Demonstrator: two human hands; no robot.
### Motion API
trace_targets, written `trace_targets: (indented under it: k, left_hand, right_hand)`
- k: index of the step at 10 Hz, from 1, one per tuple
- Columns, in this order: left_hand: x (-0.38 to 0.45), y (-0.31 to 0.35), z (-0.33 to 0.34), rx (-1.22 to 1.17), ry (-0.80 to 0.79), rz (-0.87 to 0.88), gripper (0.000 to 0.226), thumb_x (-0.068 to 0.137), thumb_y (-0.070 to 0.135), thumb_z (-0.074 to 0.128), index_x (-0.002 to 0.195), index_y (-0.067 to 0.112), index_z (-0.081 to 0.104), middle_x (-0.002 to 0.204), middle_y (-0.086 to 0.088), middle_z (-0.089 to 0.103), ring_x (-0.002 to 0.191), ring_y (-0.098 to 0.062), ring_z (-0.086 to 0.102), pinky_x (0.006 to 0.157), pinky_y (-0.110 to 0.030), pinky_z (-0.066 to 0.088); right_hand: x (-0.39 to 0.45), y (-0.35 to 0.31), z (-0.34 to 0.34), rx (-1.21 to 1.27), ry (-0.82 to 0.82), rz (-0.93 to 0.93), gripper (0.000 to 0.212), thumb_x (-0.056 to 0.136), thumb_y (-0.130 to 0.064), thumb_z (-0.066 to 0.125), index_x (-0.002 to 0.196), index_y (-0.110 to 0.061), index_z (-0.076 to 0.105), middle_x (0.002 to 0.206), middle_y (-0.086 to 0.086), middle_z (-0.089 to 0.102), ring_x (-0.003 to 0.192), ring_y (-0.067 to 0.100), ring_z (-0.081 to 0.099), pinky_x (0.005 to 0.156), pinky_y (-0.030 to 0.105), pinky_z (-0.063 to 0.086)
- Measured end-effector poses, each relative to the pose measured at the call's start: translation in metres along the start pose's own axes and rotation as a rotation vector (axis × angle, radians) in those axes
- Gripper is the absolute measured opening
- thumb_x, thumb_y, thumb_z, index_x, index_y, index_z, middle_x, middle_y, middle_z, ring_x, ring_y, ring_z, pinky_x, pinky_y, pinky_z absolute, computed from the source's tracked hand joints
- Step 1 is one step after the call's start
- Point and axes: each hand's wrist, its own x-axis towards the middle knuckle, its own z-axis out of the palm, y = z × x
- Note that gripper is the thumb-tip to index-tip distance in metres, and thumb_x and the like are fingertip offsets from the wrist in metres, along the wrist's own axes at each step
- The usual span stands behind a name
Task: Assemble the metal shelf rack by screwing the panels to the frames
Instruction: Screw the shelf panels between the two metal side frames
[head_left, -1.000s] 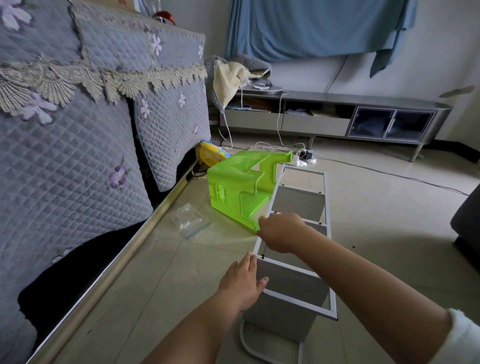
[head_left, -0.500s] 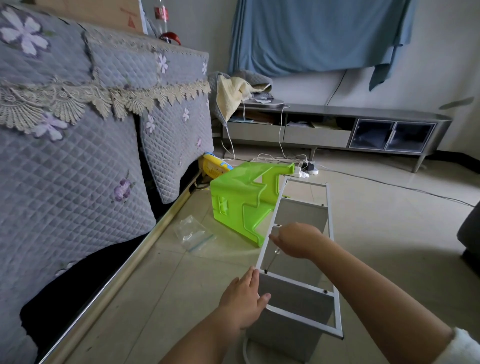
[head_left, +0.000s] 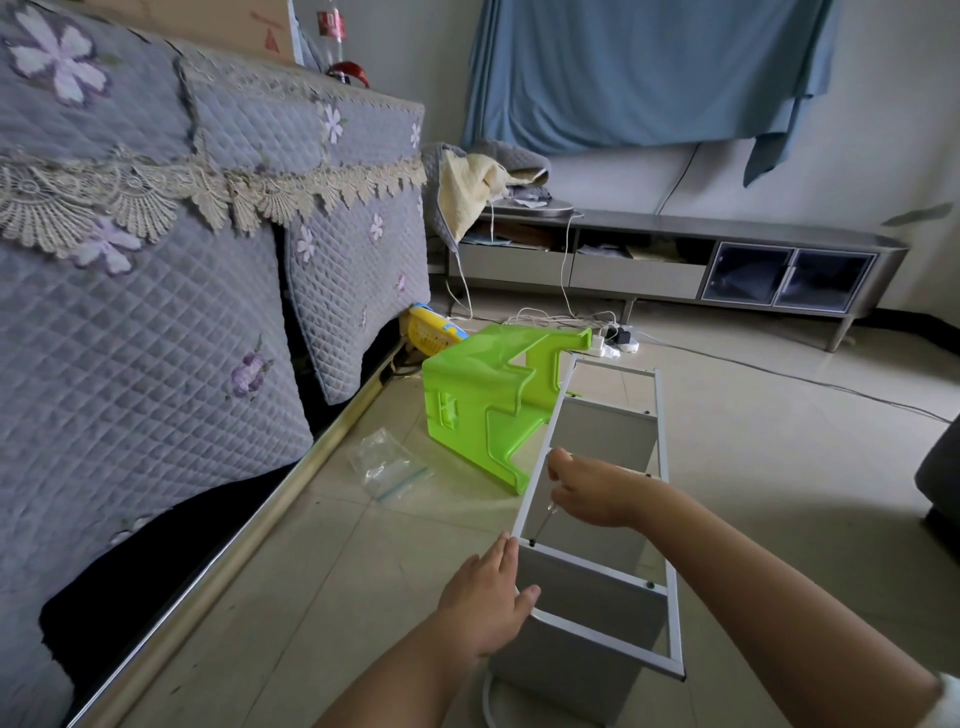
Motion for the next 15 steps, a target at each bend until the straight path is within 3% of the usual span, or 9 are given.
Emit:
trace_targets:
  k: [1, 2, 3, 4, 5, 8, 10, 13, 15]
  left_hand:
    - [-0.001, 0.001, -0.001, 0.006, 0.000, 0.003, 0.064, 0.100, 0.044, 0.024, 0.150, 0.015, -0.003, 0.158, 0.000, -0.005, 0.144, -0.021, 0.010, 0.116, -0.033, 0.011]
    - [-0.002, 0.001, -0.002, 0.029, 0.003, 0.010, 0.064, 0.100, 0.043, 0.023, 0.150, 0.013, -0.004, 0.158, -0.001, -0.006, 0.145, -0.020, 0.005, 0.116, -0.032, 0.004]
    - [-0.002, 0.001, -0.003, 0.032, 0.002, 0.009, 0.064, 0.100, 0.043, 0.022, 0.150, 0.013, -0.004, 0.158, -0.002, -0.006, 0.145, -0.020, 0.004, 0.116, -0.032, 0.003]
    - [-0.003, 0.002, -0.004, 0.021, -0.003, 0.006, 0.064, 0.101, 0.042, 0.023, 0.150, 0.013, -0.004, 0.158, -0.002, -0.006, 0.145, -0.020, 0.005, 0.116, -0.032, 0.004]
    - [-0.003, 0.002, -0.004, 0.007, -0.002, 0.002, 0.063, 0.101, 0.042, 0.023, 0.150, 0.013, -0.004, 0.158, -0.001, -0.006, 0.145, -0.021, 0.005, 0.117, -0.033, 0.005]
    - [-0.002, 0.003, -0.003, 0.036, 0.003, -0.001, 0.063, 0.100, 0.042, 0.023, 0.150, 0.013, -0.003, 0.158, -0.003, -0.005, 0.145, -0.020, 0.005, 0.117, -0.032, 0.005]
    - [-0.001, 0.003, -0.002, 0.028, 0.000, -0.009, 0.062, 0.101, 0.042, 0.022, 0.150, 0.014, -0.003, 0.158, -0.002, -0.005, 0.145, -0.021, 0.004, 0.117, -0.033, 0.004]
    - [-0.007, 0.006, -0.007, 0.022, -0.018, -0.015, 0.063, 0.101, 0.042, 0.022, 0.150, 0.013, -0.005, 0.158, -0.002, -0.007, 0.145, -0.021, 0.004, 0.116, -0.033, 0.004]
    - [-0.007, 0.006, -0.007, -0.007, -0.015, -0.016, 0.063, 0.101, 0.042, 0.023, 0.150, 0.014, -0.004, 0.158, -0.002, -0.004, 0.145, -0.022, 0.006, 0.116, -0.034, 0.006]
  right_hand:
    - [0.001, -0.001, -0.003, 0.056, -0.009, 0.032, 0.008, 0.096, -0.007, 0.034, 0.100, -0.005, 0.041, 0.118, 0.024, 0.052, 0.095, 0.029, 0.052, 0.071, 0.028, 0.030]
    - [0.004, -0.001, -0.002, -0.008, 0.011, 0.070, 0.031, 0.100, -0.010, 0.029, 0.118, 0.005, 0.050, 0.123, 0.023, 0.052, 0.113, 0.033, 0.052, 0.086, 0.034, 0.038]
    - [0.002, 0.001, -0.003, -0.176, 0.019, 0.062, 0.045, 0.103, -0.029, 0.023, 0.121, 0.001, 0.051, 0.126, 0.021, 0.052, 0.118, 0.034, 0.050, 0.093, 0.036, 0.041]
    - [0.002, 0.005, 0.000, -0.126, -0.002, 0.082, 0.042, 0.099, -0.032, 0.035, 0.126, 0.001, 0.041, 0.130, 0.021, 0.049, 0.120, 0.032, 0.048, 0.092, 0.033, 0.039]
    - [-0.001, 0.002, -0.002, -0.102, -0.041, 0.035, 0.028, 0.096, -0.014, 0.039, 0.120, 0.002, 0.041, 0.127, 0.020, 0.048, 0.115, 0.028, 0.049, 0.080, 0.027, 0.034]
    - [-0.002, -0.004, -0.005, -0.348, -0.005, 0.017, 0.048, 0.100, -0.038, 0.032, 0.126, -0.002, 0.049, 0.133, 0.016, 0.049, 0.123, 0.030, 0.047, 0.096, 0.037, 0.040]
    - [-0.002, -0.009, 0.002, -0.303, -0.046, -0.045, 0.028, 0.095, -0.018, 0.042, 0.117, -0.001, 0.046, 0.122, 0.019, 0.056, 0.113, 0.033, 0.053, 0.089, 0.037, 0.044]
    - [0.003, -0.006, -0.005, -0.253, -0.085, 0.058, 0.036, 0.099, -0.019, 0.033, 0.126, 0.000, 0.048, 0.135, 0.015, 0.047, 0.124, 0.028, 0.046, 0.098, 0.034, 0.039]
    - [-0.006, -0.012, 0.000, -0.264, -0.059, -0.001, 0.029, 0.090, -0.012, 0.044, 0.116, -0.002, 0.050, 0.122, 0.016, 0.055, 0.114, 0.030, 0.052, 0.089, 0.034, 0.044]
